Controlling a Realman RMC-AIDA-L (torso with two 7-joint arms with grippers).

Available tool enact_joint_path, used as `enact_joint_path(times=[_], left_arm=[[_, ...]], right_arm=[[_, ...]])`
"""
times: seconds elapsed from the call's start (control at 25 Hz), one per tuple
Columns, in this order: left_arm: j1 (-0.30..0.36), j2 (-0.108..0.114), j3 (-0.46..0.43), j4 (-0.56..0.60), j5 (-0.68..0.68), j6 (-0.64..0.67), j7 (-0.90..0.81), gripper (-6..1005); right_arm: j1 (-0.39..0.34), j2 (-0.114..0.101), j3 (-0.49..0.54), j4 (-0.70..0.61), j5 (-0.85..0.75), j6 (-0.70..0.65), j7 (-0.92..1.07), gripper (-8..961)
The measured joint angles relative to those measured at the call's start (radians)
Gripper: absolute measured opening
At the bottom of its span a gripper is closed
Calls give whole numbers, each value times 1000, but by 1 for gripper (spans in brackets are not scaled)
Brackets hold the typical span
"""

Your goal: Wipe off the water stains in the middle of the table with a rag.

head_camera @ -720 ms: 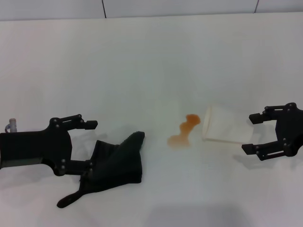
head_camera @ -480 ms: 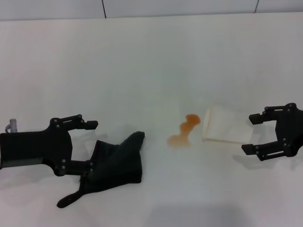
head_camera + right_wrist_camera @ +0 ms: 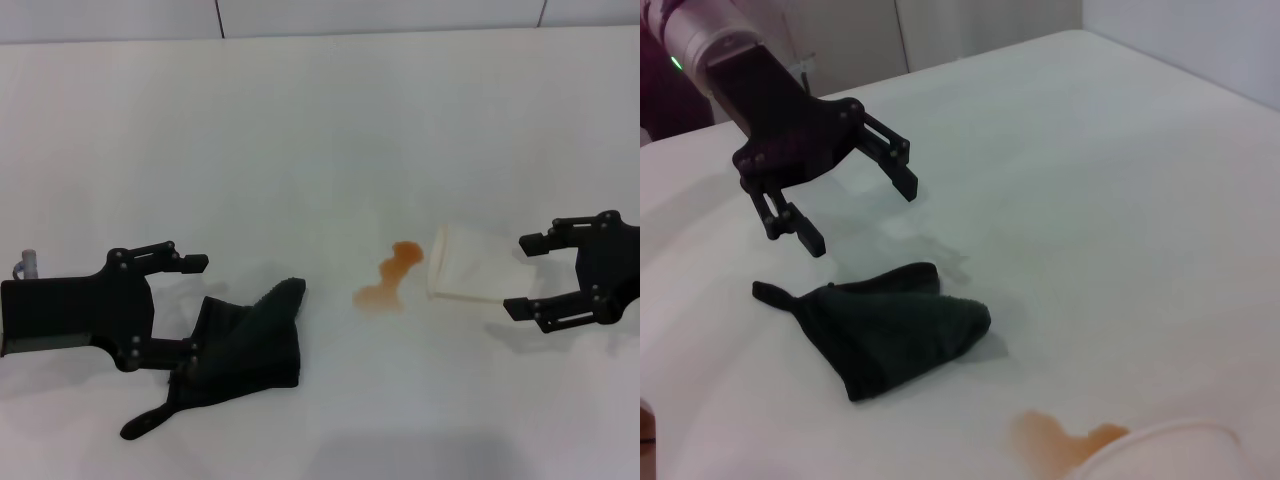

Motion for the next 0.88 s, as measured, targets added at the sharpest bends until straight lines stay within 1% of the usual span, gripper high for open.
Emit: enact_joint_path(times=[0.4,0.88], left_arm=[[0,0,0,0,1,-1,0,870],[-2,0,1,-10,2,-20,0,868]], right_arm=[[22,0,0,-21,-2,-3,32,823],[68,0,-17,-80,-56,8,103,819]])
